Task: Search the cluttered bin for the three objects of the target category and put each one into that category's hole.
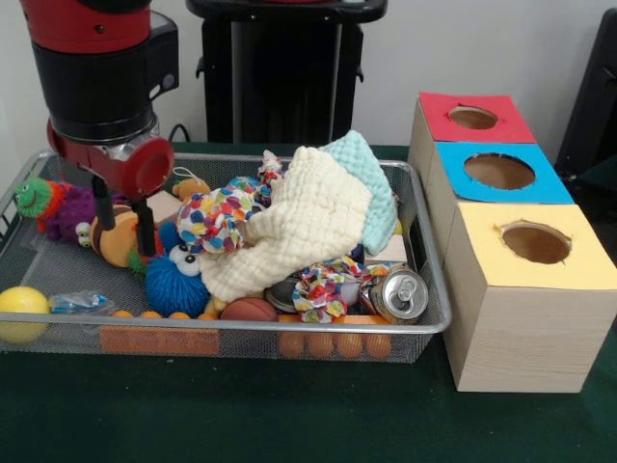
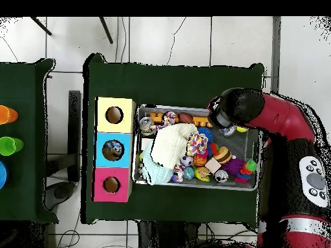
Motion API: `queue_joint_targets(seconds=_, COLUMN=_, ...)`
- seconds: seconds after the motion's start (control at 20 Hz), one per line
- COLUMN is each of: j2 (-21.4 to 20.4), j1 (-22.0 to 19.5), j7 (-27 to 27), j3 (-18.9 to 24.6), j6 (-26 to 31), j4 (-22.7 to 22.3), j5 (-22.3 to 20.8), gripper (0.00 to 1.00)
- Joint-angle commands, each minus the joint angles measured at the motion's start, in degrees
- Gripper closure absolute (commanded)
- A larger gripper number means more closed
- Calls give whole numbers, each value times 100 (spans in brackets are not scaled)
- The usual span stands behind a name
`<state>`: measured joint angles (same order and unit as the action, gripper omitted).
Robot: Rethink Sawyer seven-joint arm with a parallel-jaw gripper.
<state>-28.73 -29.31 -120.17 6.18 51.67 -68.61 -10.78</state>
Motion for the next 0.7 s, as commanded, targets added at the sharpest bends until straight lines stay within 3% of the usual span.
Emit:
queue_joint_targets(seconds=0.05, j2=341, j1=-22, j7=651, j3=328, j6=375, j4=231, j5=-237, gripper=0)
queue_joint_targets(seconds=0.7, j2=674, j1=-141, j7=796, j3=237, j6=5, j4=547, j5=-581, gripper=0)
